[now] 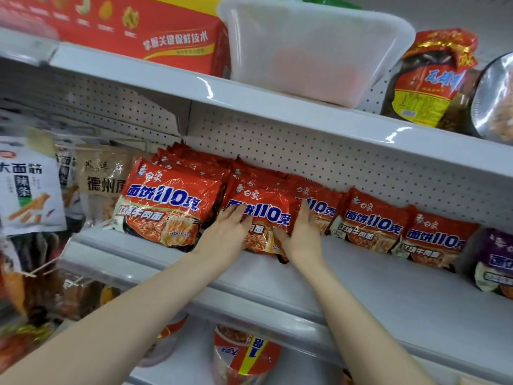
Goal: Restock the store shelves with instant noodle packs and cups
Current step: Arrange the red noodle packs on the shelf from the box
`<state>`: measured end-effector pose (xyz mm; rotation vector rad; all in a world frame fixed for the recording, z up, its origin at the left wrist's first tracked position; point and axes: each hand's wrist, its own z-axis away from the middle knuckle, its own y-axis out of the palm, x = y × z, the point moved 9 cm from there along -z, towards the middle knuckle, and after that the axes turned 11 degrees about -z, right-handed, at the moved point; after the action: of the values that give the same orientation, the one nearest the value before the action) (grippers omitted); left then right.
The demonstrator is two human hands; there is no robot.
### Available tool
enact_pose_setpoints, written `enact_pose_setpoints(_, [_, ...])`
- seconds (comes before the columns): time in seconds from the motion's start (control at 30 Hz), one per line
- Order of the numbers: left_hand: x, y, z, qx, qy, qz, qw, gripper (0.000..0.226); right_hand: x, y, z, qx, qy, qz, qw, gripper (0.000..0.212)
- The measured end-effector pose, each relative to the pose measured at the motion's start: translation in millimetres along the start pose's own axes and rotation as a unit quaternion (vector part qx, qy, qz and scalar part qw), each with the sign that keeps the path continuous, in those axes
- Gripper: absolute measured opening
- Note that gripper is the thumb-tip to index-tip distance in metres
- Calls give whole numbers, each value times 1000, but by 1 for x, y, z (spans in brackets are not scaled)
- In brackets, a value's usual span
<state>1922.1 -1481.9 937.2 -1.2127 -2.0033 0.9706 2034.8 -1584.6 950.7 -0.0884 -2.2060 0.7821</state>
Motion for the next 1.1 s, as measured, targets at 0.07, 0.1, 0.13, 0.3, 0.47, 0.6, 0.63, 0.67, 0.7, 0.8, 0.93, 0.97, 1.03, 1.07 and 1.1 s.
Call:
enact_pose_setpoints(0.07, [1, -4, 3, -19, -6, 6, 1000, 57, 20, -9, 12, -48, -85, 84, 992, 90])
enact_pose_setpoints(0.1, [3, -5, 3, -24, -10, 8, 1000, 54, 30, -10, 18, -55, -119, 117, 984, 87])
enact_pose_setpoints(0.13, [4, -6, 4, -27, -15, 11, 999, 51, 37, -8, 23, -45, -143, 144, 978, 83])
enact_pose_setpoints(0.3, [10, -4, 0, -32, -37, 31, 998, 49, 34, 18, 25, 63, -94, 182, 977, 70])
enact_pose_setpoints(0.47, [12, -4, -8, -34, -56, 9, 998, 59, 39, 29, 12, 43, -87, 221, 970, 75])
enact_pose_setpoints(0.6, [10, -6, -16, -52, -54, -43, 996, 61, 45, 40, 2, 28, -90, 243, 966, 76])
enact_pose_setpoints(0.63, [12, -3, -18, -42, -57, -59, 996, 61, 45, 42, 0, 25, -90, 244, 965, 76])
enact_pose_setpoints(0.67, [15, 1, -21, -48, -64, -71, 994, 61, 45, 44, -2, 23, -89, 243, 966, 75])
enact_pose_setpoints(0.7, [17, 1, -23, -57, -69, -76, 993, 60, 44, 45, -4, 23, -87, 240, 967, 75])
enact_pose_setpoints(0.8, [15, -6, -25, -72, -59, -66, 994, 58, 42, 45, -7, 18, -83, 230, 969, 73])
enact_pose_setpoints(0.93, [20, 4, -21, -11, -48, 9, 999, 58, 35, 38, 1, 17, -71, 202, 977, 78])
enact_pose_setpoints(0.97, [22, 2, -19, -10, -48, 35, 998, 60, 33, 33, 5, 11, -63, 196, 979, 78])
enact_pose_setpoints(1.03, [23, -3, -12, -17, -39, 81, 996, 64, 33, 20, 14, -12, -51, 184, 982, 76])
enact_pose_setpoints(1.07, [22, -6, -8, -26, -33, 104, 994, 64, 34, 13, 20, -26, -50, 175, 983, 74])
enact_pose_setpoints(1.1, [22, -11, -5, -36, -28, 126, 991, 64, 37, 5, 26, -41, -53, 166, 984, 74])
